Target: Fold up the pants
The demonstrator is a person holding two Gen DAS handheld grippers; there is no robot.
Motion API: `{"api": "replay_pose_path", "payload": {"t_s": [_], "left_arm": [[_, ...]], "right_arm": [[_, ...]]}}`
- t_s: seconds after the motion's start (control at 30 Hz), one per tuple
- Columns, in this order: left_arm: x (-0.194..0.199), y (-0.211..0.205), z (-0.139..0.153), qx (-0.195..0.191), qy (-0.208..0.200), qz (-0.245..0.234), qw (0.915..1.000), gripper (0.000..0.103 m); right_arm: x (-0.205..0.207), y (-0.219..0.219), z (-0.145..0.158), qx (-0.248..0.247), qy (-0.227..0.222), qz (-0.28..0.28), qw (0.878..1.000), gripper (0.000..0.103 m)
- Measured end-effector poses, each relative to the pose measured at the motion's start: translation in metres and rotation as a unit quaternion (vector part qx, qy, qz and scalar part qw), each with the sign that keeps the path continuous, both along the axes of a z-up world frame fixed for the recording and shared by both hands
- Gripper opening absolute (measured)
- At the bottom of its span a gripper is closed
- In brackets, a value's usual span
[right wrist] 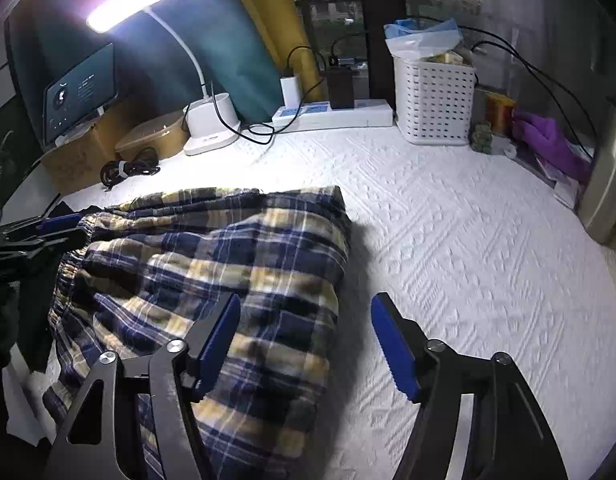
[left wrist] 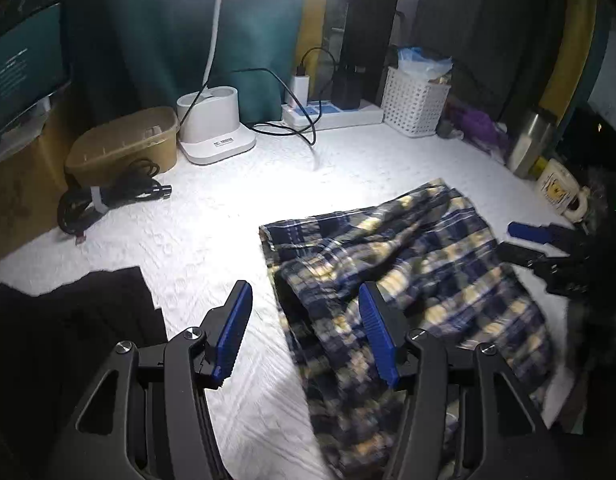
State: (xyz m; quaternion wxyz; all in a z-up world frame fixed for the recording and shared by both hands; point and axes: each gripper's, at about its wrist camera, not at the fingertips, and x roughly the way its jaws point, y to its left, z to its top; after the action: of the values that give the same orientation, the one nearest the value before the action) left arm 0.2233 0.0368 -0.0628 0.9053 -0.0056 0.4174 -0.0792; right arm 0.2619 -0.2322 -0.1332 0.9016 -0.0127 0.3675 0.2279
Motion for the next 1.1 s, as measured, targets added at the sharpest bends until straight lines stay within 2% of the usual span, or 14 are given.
{"api": "replay_pose_path", "payload": {"t_s": [0.1,0.27,0.43,0.47,0.53,0.87,1.1], "left_arm": [[0.009,0.002,-0.008,-0.001,0.003,-0.008,1.0,0.055],[0.018,-0.004,-0.011,-0.009,-0.007,-0.033,0.9994,0.055],[0.029,-0.009,-0.017,-0.012,-0.003,-0.044,0.999,0.046],[0.031,-0.009,-0.018,-0.013,-0.002,-0.043,0.999,0.042],[0.034,-0.009,-0.019,-0.017,0.002,-0.043,0.9989,0.041],[0.041,-0.012,-0.022,-0.022,0.012,-0.042,0.9988,0.039],[0.048,-0.026,-0.011,-0.008,-0.007,-0.055,0.9984,0.039]], "right_arm": [[0.005,0.003,0.002,-0.003,-0.004,0.003,1.0,0.058],[0.021,0.002,0.008,-0.002,-0.01,0.003,1.0,0.053],[0.045,-0.001,0.008,0.012,0.0,0.003,1.0,0.053],[0.05,-0.001,0.006,0.016,0.005,0.002,1.0,0.052],[0.059,-0.003,0.003,0.027,0.014,0.002,1.0,0.047],[0.071,-0.001,-0.001,0.029,0.024,0.004,0.999,0.047],[0.066,-0.003,0.003,0.011,0.024,0.016,1.0,0.047]]}}
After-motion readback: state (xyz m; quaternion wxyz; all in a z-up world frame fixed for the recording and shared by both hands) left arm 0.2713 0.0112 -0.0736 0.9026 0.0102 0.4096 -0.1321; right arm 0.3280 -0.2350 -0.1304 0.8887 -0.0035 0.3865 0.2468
